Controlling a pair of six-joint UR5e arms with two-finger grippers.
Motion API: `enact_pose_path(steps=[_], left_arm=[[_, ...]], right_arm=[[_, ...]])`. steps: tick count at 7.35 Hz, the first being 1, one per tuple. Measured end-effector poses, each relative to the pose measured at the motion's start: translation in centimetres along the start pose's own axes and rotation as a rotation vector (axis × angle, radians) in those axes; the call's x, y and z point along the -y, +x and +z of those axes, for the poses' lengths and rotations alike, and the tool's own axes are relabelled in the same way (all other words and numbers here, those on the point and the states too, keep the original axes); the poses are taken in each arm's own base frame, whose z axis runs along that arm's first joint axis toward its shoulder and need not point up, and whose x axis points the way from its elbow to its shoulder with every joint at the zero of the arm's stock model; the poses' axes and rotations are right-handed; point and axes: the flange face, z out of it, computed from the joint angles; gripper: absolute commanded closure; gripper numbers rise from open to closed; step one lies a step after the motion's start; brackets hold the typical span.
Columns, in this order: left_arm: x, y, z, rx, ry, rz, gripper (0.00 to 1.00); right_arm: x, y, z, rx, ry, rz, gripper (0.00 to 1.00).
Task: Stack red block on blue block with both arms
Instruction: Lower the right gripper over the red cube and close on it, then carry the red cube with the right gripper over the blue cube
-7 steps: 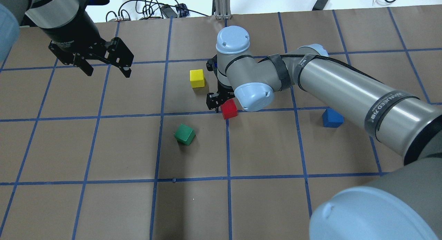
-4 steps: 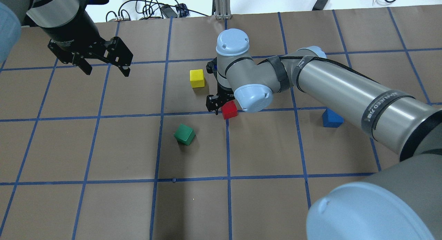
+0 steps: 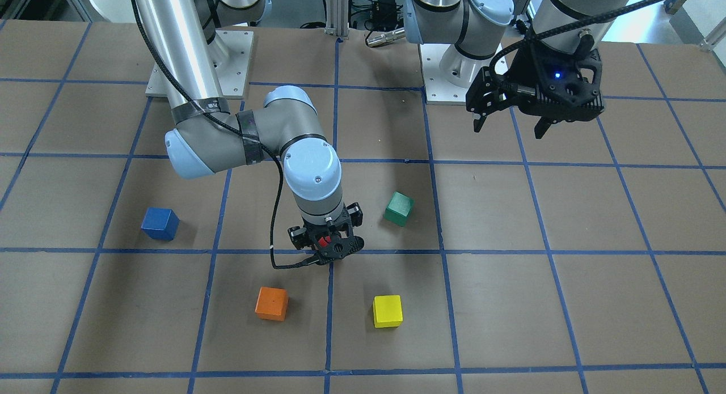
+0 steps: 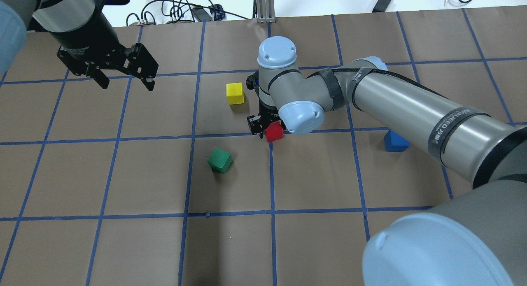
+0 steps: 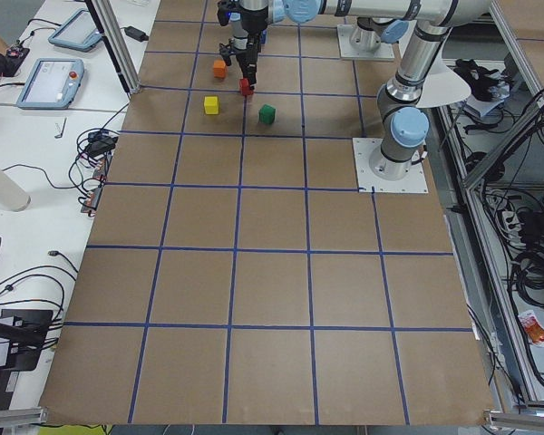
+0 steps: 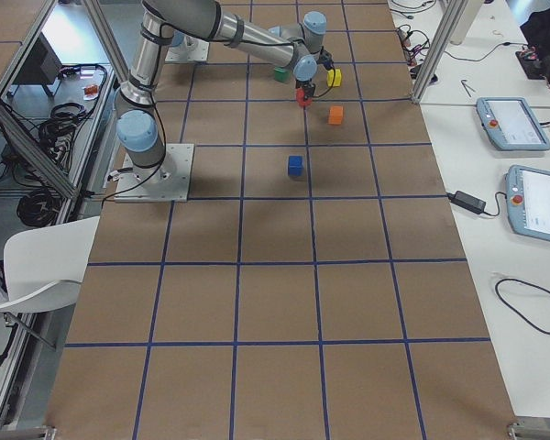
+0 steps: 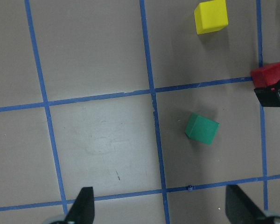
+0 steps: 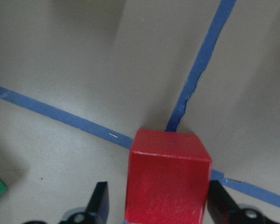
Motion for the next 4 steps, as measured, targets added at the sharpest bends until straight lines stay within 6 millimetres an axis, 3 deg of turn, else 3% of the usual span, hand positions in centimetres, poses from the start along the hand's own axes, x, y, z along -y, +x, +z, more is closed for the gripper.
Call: enact_pose_path(steps=[2, 3, 4], left_arm=[[-0.1, 0.0, -0.1, 0.001, 0.002, 0.007, 0.00], [-0.1, 0.0, -0.1, 0.001, 0.003, 0.010, 0.00], [-0.2, 0.0, -0.2, 0.001, 0.004, 0.011, 0.00]], right_arm=[[0.0, 0.0, -0.4, -0.003, 0.002, -0.001, 1.00], [0.1, 0.2, -1.6, -0.008, 0.012, 0.003, 1.00], [0.1, 0.8, -4.4, -0.012, 0.020, 0.015, 1.00]])
